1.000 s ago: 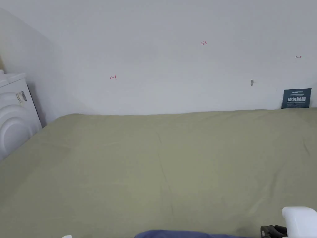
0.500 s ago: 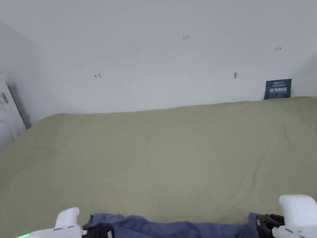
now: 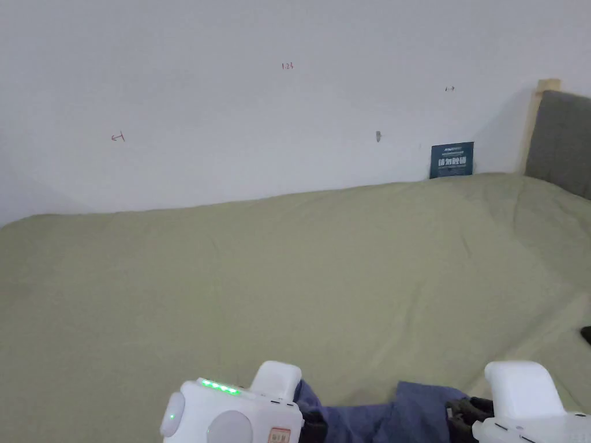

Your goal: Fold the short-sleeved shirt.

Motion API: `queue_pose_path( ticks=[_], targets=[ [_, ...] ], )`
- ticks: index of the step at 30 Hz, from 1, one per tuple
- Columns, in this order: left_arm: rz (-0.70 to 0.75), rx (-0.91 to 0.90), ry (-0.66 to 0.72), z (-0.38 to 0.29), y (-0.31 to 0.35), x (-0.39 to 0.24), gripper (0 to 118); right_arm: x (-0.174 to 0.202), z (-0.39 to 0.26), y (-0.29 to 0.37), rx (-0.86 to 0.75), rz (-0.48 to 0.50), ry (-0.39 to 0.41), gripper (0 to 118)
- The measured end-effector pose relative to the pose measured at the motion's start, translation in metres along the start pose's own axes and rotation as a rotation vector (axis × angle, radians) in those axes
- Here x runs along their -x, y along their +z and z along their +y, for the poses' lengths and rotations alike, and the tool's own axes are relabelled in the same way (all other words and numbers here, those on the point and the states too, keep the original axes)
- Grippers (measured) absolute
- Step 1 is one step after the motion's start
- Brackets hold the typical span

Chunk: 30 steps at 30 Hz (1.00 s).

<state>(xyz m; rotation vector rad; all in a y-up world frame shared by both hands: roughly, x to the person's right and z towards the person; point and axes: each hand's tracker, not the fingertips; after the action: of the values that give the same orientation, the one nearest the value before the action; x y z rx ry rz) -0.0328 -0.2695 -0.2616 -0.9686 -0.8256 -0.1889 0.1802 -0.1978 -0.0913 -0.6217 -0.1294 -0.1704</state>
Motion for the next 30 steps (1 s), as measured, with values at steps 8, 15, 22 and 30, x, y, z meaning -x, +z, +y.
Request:
queue_pose_path(
  ticks=[8, 15, 22, 30],
  targets=[
    [-0.041, -0.204, 0.182, -0.014, 0.039, 0.007, 94, -0.001, -0.004, -0.001, 0.024, 0.011, 0.033, 1],
    [0.065, -0.401, 0.248, -0.013, 0.080, 0.042, 0, 0.004, -0.002, -0.006, 0.024, 0.028, 0.033, 1],
    [-0.023, -0.257, 0.467, -0.035, 0.008, 0.061, 0, 0.000, 0.001, 0.017, -0.032, 0.036, 0.021, 1],
    [-0.081, -0.195, 0.424, -0.025, -0.071, 0.020, 0, -0.014, 0.007, 0.047, -0.107, -0.009, 0.014, 1]
  ],
)
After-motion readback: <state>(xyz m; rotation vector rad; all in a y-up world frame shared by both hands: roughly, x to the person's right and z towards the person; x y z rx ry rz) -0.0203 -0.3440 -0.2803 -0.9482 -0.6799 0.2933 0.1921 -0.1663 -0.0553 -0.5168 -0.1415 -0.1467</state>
